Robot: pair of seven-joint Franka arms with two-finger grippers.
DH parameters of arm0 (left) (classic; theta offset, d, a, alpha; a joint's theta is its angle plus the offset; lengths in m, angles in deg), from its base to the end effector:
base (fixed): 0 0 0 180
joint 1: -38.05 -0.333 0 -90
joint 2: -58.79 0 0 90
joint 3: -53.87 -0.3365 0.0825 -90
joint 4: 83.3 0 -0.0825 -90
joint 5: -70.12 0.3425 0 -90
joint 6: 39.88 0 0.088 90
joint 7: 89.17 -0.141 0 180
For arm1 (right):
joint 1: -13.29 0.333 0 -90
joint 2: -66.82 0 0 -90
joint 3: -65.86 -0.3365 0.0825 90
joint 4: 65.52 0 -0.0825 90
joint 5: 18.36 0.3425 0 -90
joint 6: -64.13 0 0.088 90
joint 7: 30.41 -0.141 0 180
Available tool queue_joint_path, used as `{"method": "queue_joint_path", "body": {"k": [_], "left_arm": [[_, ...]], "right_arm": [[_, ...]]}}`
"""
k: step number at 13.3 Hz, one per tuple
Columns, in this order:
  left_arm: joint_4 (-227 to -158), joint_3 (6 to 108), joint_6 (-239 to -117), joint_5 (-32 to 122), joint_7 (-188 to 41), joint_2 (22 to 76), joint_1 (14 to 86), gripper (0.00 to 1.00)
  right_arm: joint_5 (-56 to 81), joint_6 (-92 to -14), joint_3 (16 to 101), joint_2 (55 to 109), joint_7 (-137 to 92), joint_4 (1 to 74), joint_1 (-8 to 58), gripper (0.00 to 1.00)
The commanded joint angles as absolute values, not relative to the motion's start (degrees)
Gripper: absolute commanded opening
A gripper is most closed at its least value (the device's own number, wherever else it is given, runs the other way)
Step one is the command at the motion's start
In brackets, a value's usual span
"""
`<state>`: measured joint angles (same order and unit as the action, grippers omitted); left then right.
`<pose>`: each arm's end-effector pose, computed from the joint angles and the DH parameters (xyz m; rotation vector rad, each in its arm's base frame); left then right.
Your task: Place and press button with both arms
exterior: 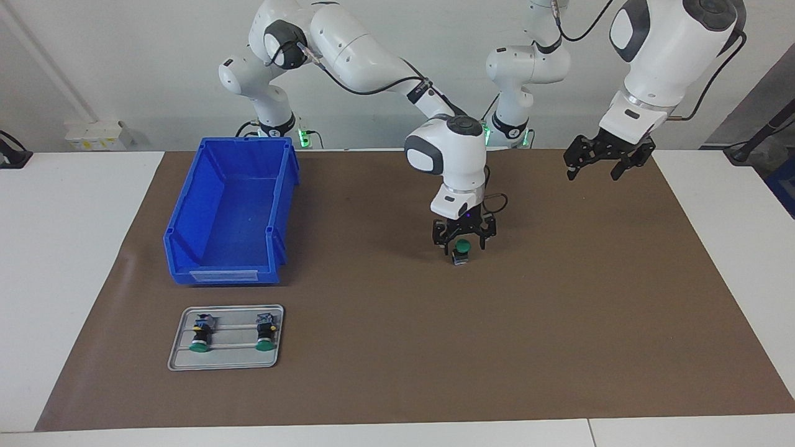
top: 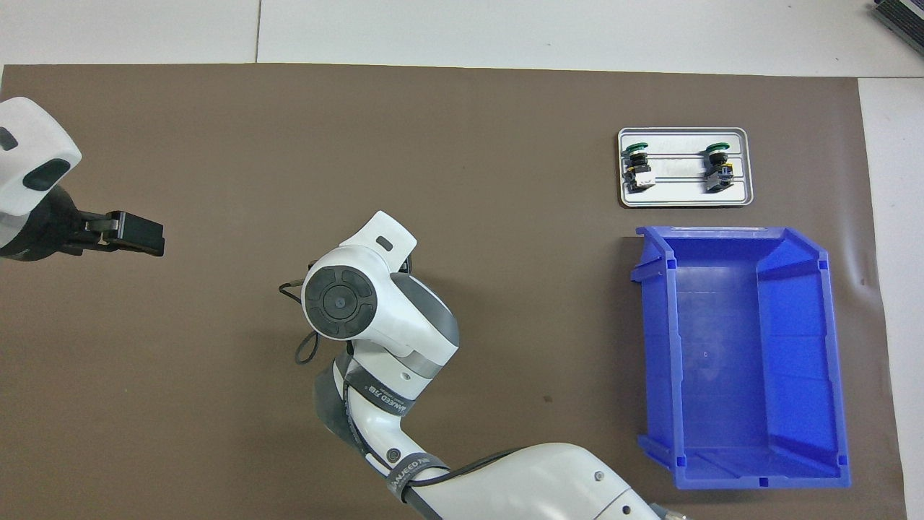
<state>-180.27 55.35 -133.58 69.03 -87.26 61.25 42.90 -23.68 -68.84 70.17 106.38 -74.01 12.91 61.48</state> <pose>0.4985 -0.0582 0.5858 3.1225 -0.1183 -0.0241 0.5275 0.5198 0.3399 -3.0170 -0.1250 -0.4156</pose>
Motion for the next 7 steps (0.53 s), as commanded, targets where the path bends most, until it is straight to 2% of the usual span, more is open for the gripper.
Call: {"method": "queue_joint_path", "body": {"k": [1,2,4,6,7], "left_arm": [[-182.2,55.2,-133.8,68.5,-87.8,62.9,42.8,1.00],[-182.2,55.3,-133.8,68.5,-87.8,62.9,42.8,1.00],[-182.2,55.2,-133.8,68.5,-87.8,62.9,42.8,1.00],[-182.2,55.2,-133.8,68.5,-87.8,62.9,42.8,1.00],[-182.2,55.2,-133.8,68.5,-87.8,62.9,42.8,1.00]], "right_arm": [[-24.3,-69.6,69.9,105.8,-72.6,14.0,61.2,0.80],[-24.3,-69.6,69.9,105.8,-72.7,14.2,61.3,0.74],[-24.3,-69.6,69.9,105.3,-72.6,15.3,61.3,0.71],[-24.3,-69.6,69.9,105.1,-72.6,15.8,61.3,0.63],[-24.3,-69.6,69.9,105.1,-72.6,15.8,61.4,0.48]]}}
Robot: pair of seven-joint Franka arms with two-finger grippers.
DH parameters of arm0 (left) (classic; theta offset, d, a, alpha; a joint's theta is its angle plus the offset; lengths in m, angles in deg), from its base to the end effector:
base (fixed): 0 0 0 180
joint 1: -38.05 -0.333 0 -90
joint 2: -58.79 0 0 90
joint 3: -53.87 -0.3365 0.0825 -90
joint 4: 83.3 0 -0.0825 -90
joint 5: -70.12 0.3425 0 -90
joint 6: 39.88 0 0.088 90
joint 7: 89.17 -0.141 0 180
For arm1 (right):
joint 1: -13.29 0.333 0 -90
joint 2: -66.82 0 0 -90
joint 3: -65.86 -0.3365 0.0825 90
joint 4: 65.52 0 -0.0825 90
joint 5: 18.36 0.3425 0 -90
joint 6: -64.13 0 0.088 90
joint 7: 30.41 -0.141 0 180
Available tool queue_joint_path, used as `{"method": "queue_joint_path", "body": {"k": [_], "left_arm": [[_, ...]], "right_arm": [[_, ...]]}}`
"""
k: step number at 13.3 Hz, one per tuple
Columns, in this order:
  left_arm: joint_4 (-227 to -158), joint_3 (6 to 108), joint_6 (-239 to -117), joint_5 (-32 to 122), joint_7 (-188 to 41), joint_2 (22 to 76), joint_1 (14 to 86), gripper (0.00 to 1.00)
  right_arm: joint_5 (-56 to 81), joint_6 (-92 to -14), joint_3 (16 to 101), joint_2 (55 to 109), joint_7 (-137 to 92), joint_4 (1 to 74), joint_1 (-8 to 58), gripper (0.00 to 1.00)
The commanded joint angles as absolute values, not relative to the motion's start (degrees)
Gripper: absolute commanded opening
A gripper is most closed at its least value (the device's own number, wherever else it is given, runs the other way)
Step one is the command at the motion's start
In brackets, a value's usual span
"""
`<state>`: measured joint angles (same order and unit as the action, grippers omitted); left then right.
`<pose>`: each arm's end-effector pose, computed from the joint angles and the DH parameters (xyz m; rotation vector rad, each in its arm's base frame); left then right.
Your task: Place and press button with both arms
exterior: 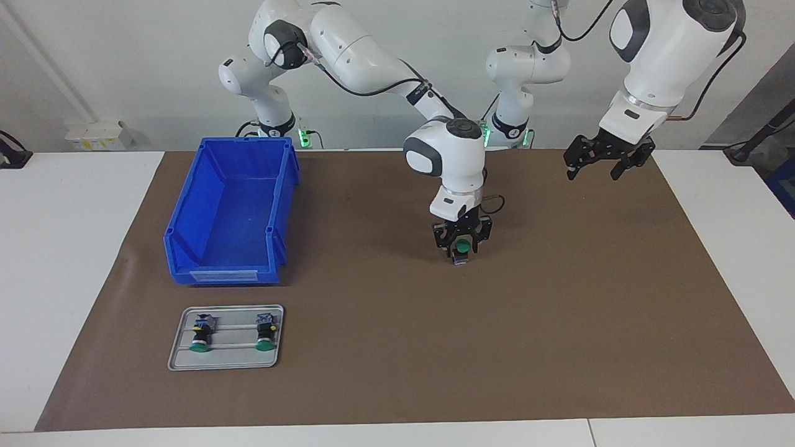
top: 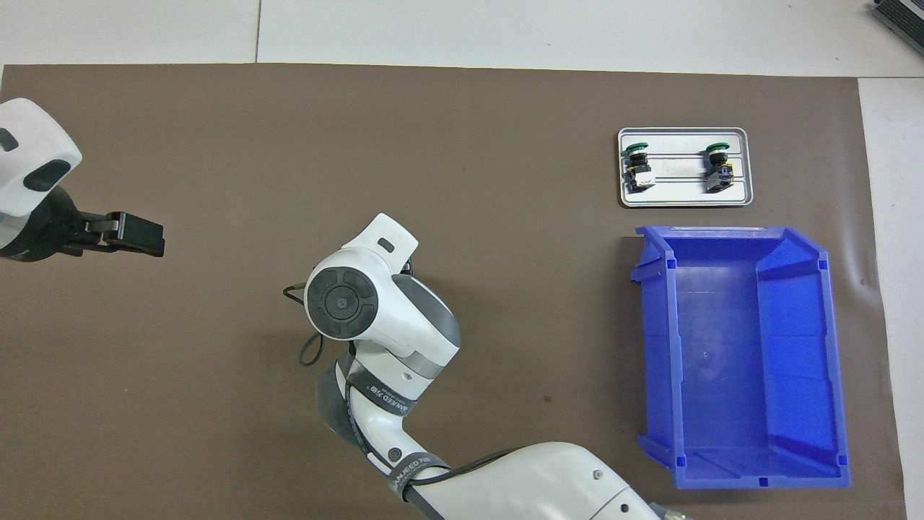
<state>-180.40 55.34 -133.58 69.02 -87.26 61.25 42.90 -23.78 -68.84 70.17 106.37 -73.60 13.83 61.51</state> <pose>0.4983 -0.0581 0.5848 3.1224 -0.1180 -0.0276 0.5252 0.5175 0.3326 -3.0310 -0.1390 -0.4014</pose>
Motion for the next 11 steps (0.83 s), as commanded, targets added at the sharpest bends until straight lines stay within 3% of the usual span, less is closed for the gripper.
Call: {"method": "queue_joint_path", "body": {"k": [1,2,7,11], "left_arm": [[-182.2,55.2,-133.8,68.5,-87.8,62.9,42.8,1.00],[-182.2,55.2,-133.8,68.5,-87.8,62.9,42.8,1.00],[-182.2,55.2,-133.8,68.5,-87.8,62.9,42.8,1.00],[-182.2,55.2,-133.8,68.5,-87.8,62.9,42.8,1.00]], "right_arm": [[-24.4,-69.2,69.9,105.1,-72.5,15.7,61.4,0.08],[-24.4,-68.8,69.9,105.1,-72.5,15.6,61.4,0.00],[-24.2,-64.5,70.3,103.0,-73.3,14.0,61.9,0.00],[-24.4,-53.5,70.5,89.9,-69.0,17.2,55.5,0.00]]}}
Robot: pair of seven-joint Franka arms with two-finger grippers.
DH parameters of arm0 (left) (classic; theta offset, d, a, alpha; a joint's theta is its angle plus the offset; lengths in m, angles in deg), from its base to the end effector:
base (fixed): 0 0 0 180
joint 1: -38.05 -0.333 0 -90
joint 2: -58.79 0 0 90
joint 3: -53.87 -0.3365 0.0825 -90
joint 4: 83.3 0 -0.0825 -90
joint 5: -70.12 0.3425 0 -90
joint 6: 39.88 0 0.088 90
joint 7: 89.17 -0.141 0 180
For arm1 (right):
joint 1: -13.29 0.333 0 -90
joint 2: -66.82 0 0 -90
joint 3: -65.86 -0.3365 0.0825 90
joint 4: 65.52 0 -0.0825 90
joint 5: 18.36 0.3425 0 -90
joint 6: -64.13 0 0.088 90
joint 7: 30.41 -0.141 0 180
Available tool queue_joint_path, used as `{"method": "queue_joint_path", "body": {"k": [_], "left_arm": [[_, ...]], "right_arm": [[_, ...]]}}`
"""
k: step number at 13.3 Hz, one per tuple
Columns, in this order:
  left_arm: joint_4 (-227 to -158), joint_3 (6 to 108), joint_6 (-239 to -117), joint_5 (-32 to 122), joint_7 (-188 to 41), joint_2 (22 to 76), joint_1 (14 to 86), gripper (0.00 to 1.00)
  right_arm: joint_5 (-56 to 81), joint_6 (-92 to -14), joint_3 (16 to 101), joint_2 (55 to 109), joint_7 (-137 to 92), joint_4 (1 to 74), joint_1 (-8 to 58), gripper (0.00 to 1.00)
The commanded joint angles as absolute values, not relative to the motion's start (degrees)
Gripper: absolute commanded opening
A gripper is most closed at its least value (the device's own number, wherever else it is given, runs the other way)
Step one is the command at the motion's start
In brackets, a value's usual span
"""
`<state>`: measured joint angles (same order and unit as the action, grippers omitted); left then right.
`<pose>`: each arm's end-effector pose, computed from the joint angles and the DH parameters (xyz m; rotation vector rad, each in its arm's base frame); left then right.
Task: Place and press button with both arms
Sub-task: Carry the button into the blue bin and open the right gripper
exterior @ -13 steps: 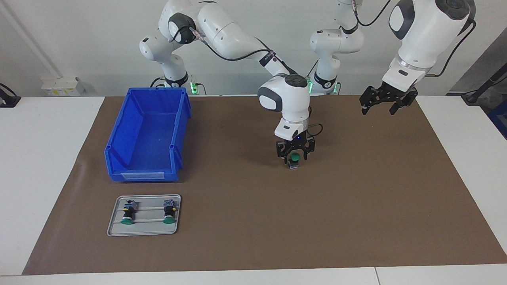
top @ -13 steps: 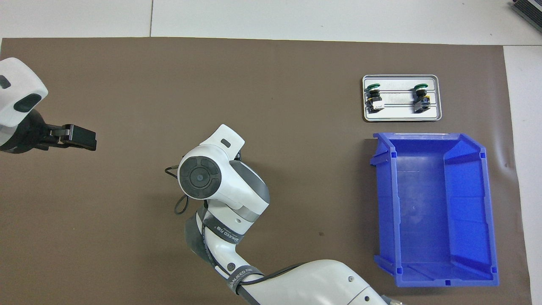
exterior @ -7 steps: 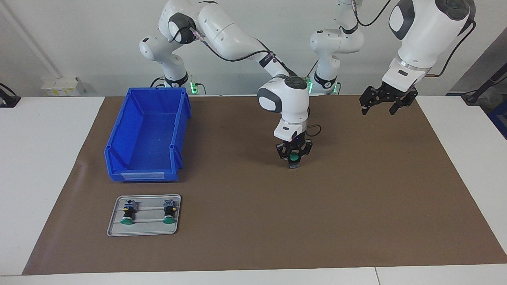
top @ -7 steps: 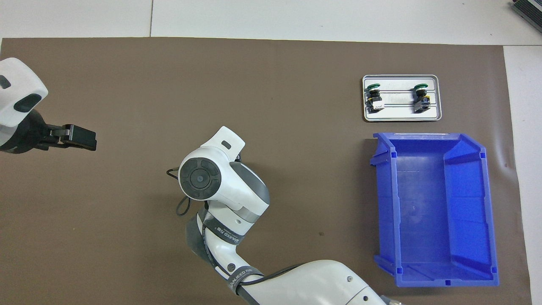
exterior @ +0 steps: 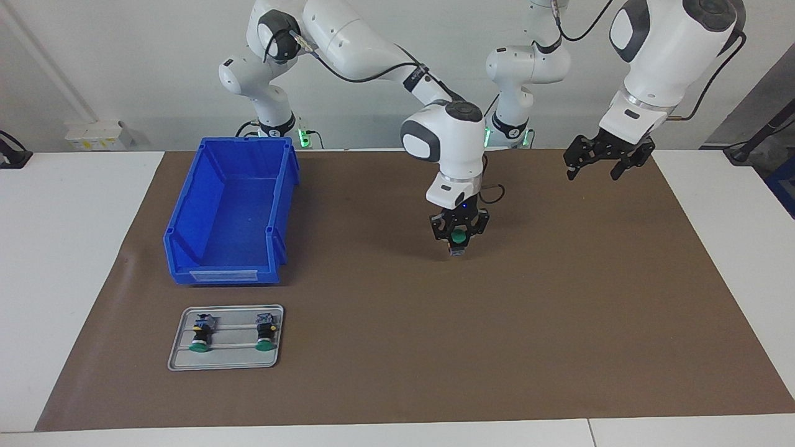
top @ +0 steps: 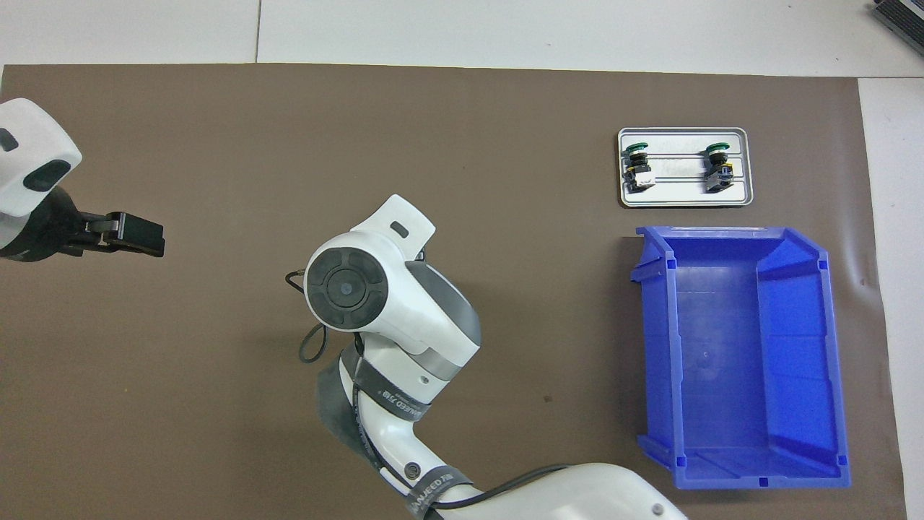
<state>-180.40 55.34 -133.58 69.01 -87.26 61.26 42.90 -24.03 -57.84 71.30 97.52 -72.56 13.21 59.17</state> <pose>0.4983 -0.0581 0.5849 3.1222 -0.1180 -0.0274 0.5357 0.4654 0.4275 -3.0728 -0.0491 -0.3949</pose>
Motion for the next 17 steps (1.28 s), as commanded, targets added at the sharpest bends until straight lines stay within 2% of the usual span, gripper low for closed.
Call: {"method": "queue_joint_path", "body": {"k": [1,5,9,14,17], "left_arm": [[-182.1,55.2,-133.8,68.5,-87.8,62.9,42.8,1.00],[-182.2,55.2,-133.8,68.5,-87.8,62.9,42.8,1.00],[-182.2,55.2,-133.8,68.5,-87.8,62.9,42.8,1.00],[-182.2,55.3,-133.8,68.5,-87.8,62.9,42.8,1.00],[-182.2,55.2,-133.8,68.5,-87.8,62.9,42.8,1.00]], "right_arm": [[-24.3,-51.9,70.5,87.0,-66.4,18.2,52.7,0.00],[-23.5,-45.4,70.4,77.3,-54.8,23.2,41.5,0.00],[-23.3,-46.7,70.3,66.7,-41.4,38.6,30.0,0.00],[-23.2,-60.6,70.5,56.6,-32.8,61.5,21.6,0.00],[-23.2,-71.4,70.5,55.8,-30.8,71.0,17.5,0.00]]}}
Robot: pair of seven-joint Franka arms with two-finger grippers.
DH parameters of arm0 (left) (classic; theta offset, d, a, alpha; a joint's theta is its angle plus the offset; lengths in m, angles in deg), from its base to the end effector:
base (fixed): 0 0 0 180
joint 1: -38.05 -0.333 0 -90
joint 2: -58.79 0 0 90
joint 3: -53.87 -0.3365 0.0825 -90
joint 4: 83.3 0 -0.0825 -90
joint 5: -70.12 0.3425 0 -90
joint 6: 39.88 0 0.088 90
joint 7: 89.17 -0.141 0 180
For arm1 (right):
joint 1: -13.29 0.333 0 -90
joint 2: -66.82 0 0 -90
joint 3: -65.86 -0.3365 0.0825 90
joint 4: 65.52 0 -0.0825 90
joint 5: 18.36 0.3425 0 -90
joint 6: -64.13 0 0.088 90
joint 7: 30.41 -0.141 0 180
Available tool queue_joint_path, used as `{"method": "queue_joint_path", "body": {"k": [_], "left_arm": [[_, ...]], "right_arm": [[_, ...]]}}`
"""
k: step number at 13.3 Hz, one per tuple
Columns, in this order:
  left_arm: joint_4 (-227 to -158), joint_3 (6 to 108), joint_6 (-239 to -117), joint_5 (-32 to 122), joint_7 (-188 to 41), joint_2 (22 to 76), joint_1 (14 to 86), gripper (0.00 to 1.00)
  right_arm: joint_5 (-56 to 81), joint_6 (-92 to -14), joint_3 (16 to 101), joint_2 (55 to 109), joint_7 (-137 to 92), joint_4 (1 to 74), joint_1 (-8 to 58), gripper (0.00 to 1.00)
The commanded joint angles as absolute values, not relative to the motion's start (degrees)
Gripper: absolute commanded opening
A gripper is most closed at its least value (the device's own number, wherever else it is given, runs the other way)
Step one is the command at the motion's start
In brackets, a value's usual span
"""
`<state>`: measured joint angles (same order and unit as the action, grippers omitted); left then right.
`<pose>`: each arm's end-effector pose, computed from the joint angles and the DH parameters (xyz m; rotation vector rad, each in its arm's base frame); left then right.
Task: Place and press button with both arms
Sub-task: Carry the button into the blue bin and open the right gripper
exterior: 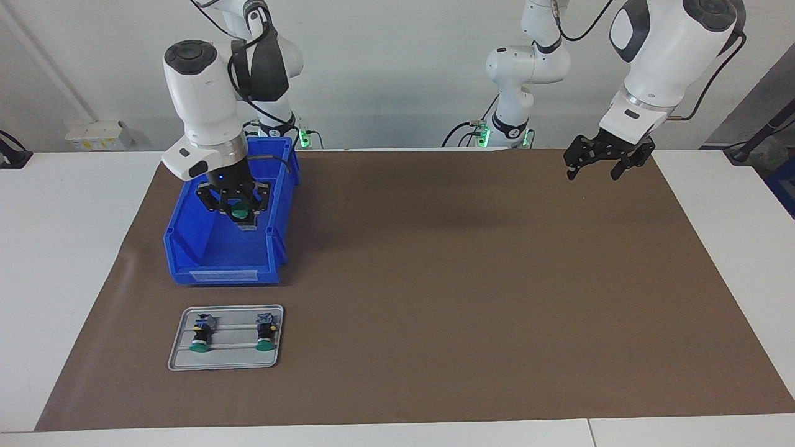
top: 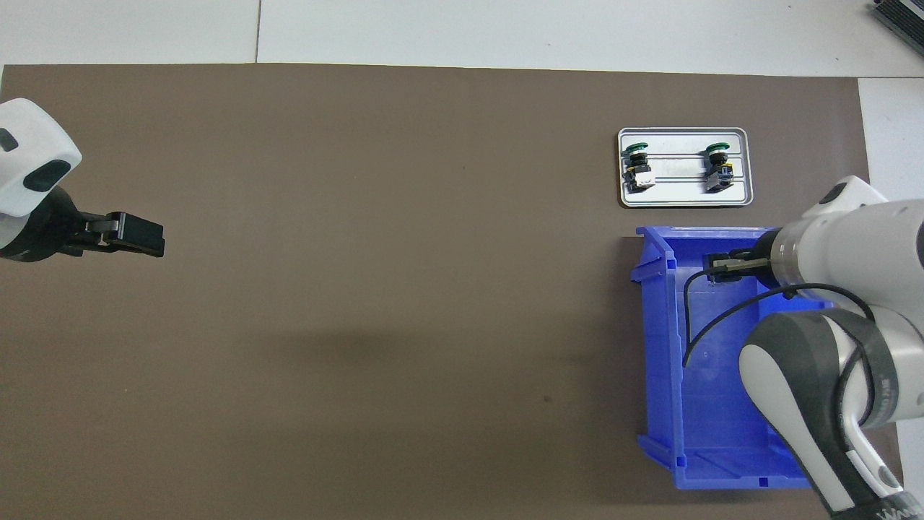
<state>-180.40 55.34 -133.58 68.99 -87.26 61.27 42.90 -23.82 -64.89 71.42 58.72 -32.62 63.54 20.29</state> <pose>0.4983 -0.0581 0.5850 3.1219 -0.1179 -0.0271 0.4775 0.0058 0.4449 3.0733 0.0636 0.2191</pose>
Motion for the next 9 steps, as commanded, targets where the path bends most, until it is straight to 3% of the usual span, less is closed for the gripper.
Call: {"method": "queue_joint_path", "body": {"k": [1,7,9], "left_arm": [[-182.2,55.2,-133.8,68.5,-87.8,62.9,42.8,1.00],[-182.2,55.2,-133.8,68.5,-87.8,62.9,42.8,1.00],[-182.2,55.2,-133.8,68.5,-87.8,62.9,42.8,1.00]], "right_arm": [[-23.2,-75.5,70.5,56.9,-30.7,73.2,16.8,0.00],[-23.2,-81.9,70.6,60.5,-30.7,76.8,15.4,0.00],[-23.2,-83.9,70.6,62.4,-31.4,76.7,15.0,0.11]]}}
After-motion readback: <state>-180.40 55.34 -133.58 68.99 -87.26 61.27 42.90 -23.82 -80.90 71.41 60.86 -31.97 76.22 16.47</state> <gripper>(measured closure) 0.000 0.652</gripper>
